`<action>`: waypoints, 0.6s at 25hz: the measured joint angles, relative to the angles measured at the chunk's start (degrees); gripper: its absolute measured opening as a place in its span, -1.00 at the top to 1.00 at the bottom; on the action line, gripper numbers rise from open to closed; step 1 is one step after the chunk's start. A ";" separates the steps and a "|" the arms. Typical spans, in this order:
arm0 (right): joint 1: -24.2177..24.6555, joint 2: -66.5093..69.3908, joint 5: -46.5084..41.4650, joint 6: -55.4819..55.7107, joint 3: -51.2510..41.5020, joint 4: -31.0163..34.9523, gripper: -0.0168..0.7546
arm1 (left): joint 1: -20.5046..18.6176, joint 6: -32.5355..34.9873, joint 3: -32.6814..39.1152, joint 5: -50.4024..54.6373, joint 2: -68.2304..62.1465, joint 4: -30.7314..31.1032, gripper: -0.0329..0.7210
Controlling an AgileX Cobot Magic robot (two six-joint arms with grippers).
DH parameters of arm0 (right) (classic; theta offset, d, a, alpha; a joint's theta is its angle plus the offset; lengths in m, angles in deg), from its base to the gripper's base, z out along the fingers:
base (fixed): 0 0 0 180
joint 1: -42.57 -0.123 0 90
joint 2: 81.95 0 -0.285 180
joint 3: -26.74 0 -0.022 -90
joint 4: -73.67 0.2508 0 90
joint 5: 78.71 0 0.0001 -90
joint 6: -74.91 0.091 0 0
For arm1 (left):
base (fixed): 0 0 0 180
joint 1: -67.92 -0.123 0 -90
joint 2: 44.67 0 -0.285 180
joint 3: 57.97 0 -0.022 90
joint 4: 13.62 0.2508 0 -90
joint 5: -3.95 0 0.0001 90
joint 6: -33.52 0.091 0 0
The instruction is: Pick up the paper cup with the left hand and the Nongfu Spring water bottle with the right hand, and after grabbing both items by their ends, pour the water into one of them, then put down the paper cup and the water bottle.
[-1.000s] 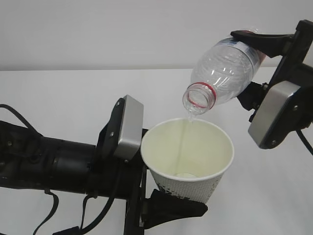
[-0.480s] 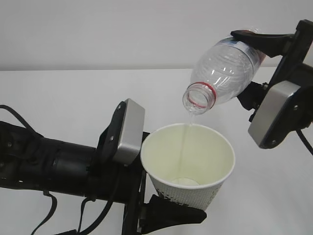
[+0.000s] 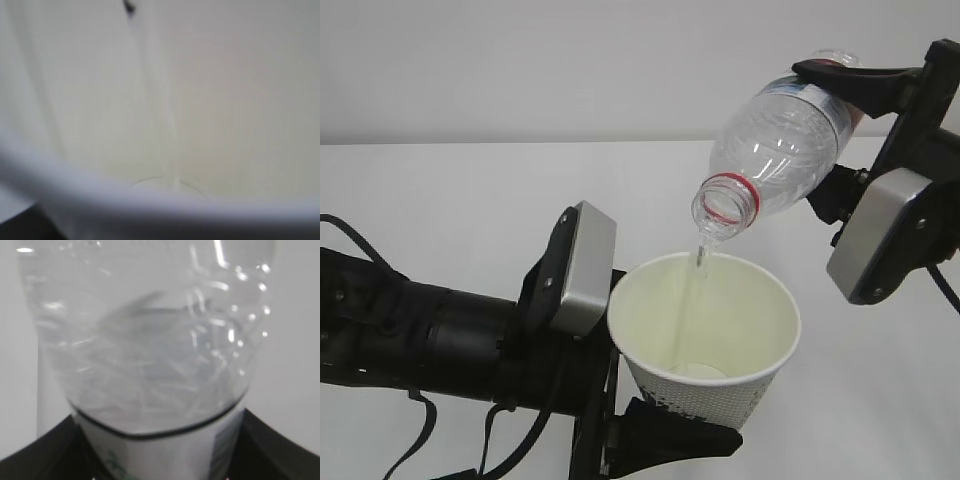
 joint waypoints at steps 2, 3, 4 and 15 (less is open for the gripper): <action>0.00 0.00 0.00 0.02 0.00 0.00 -0.36 | 0.00 0.00 0.00 0.00 0.00 0.00 -0.44; 0.00 0.00 0.00 0.02 0.00 0.00 -0.36 | 0.00 0.00 0.00 0.00 0.00 0.00 -0.44; 0.00 0.00 0.00 0.02 0.00 0.00 -0.36 | 0.00 0.00 0.00 0.00 0.00 0.00 -0.44; 0.00 0.00 0.00 -0.23 0.00 0.34 -0.36 | 0.00 0.00 0.00 -0.41 0.00 0.04 -0.44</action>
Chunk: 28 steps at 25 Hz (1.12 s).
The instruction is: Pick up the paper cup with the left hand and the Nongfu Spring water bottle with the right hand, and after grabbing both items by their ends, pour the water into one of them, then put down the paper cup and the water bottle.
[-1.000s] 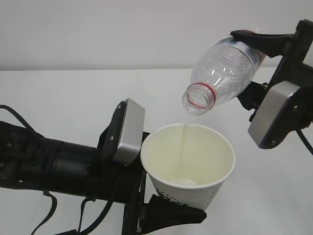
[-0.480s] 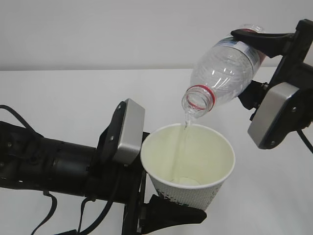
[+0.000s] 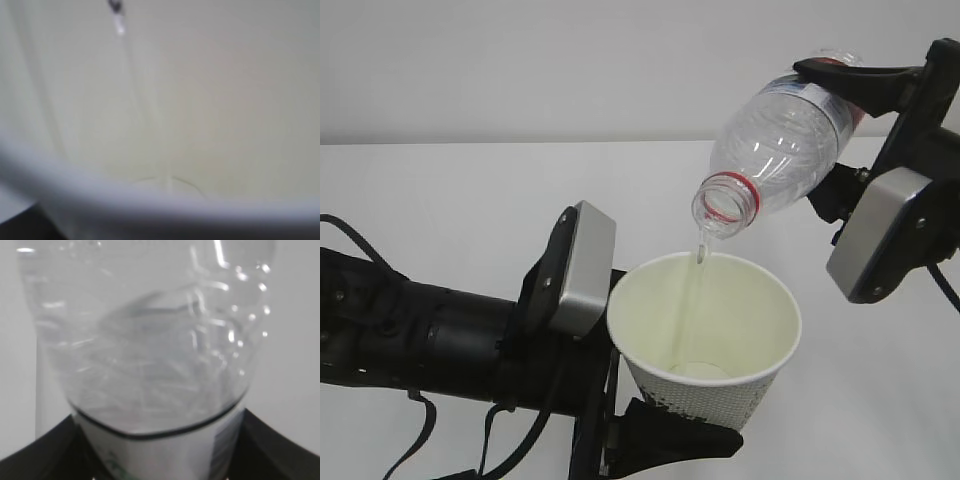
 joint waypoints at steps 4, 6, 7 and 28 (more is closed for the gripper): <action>0.00 0.00 0.00 -0.02 0.00 0.03 -0.36 | 0.00 0.00 0.00 0.00 0.00 0.10 -0.44; 0.00 0.00 0.00 -0.27 0.00 0.03 -0.36 | 0.00 0.00 0.00 0.00 0.00 0.10 -0.44; 0.00 0.00 0.00 -0.56 0.00 0.03 -0.36 | 0.00 0.00 0.00 0.00 0.00 0.10 -0.44; 0.00 0.00 0.41 -1.28 0.09 0.13 -0.36 | 0.00 -0.53 0.00 0.22 0.00 0.10 -0.44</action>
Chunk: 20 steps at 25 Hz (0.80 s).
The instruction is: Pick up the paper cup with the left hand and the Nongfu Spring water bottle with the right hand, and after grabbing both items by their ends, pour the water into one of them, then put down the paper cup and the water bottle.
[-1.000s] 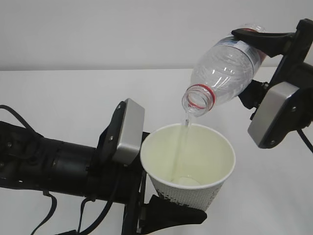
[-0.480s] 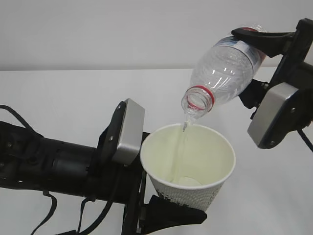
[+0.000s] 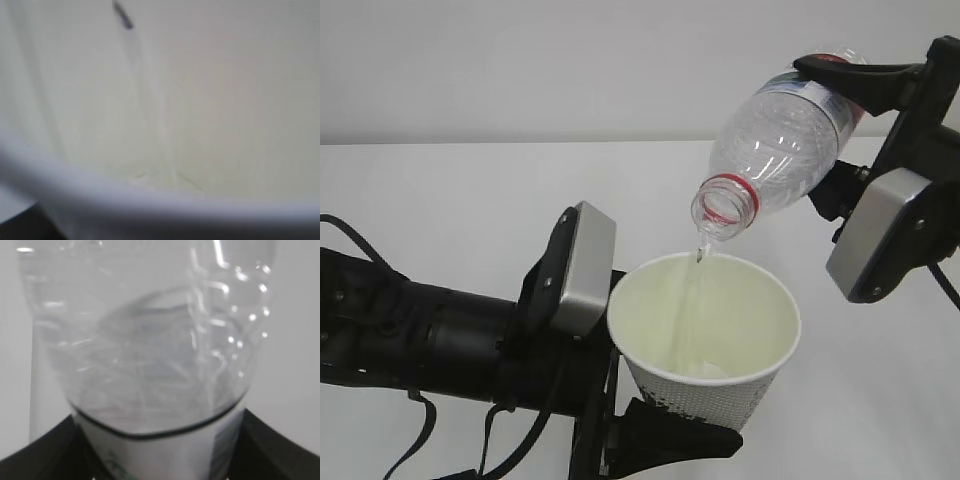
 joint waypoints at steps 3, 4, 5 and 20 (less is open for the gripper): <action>0.00 0.00 0.00 0.00 0.00 0.00 -0.36 | 0.00 -0.52 0.00 1.12 0.00 0.00 -0.44; 0.00 0.00 0.00 0.00 0.00 0.00 -0.36 | 0.00 -0.52 0.00 1.24 0.00 0.00 -0.44; 0.00 0.00 0.00 0.00 0.00 0.00 -0.36 | 0.00 -0.57 0.00 1.34 0.00 0.00 -0.43; 0.00 0.00 0.04 0.00 0.00 0.45 -0.36 | 0.00 -0.92 0.00 1.95 0.00 0.00 -0.43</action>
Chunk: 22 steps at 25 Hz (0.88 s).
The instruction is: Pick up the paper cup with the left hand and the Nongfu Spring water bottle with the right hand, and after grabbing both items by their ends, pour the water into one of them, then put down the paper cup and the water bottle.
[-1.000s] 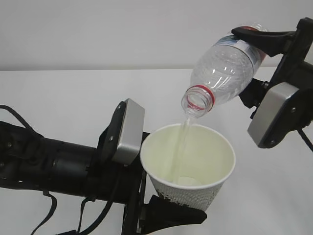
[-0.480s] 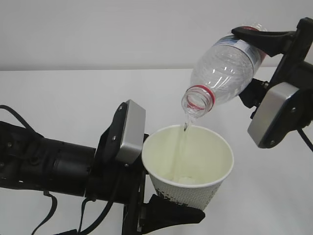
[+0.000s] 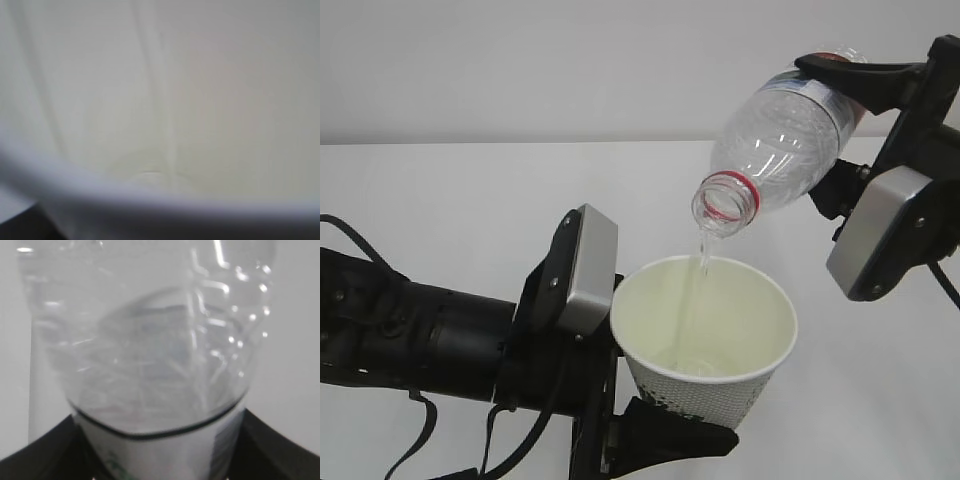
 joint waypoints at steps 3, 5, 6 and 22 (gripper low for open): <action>0.00 0.00 0.00 0.00 0.00 0.06 -0.36 | 0.00 0.00 0.00 0.00 0.00 0.00 -0.43; 0.00 0.00 0.09 0.00 0.00 0.14 -0.36 | 0.00 0.00 0.00 0.00 0.00 0.00 -0.43; 0.00 0.00 0.09 0.00 0.00 0.14 -0.36 | 0.00 0.00 0.00 0.00 0.00 0.00 -0.43; 0.00 0.00 0.09 0.00 0.00 0.14 -0.36 | 0.00 0.00 0.00 0.13 0.00 -0.35 -0.43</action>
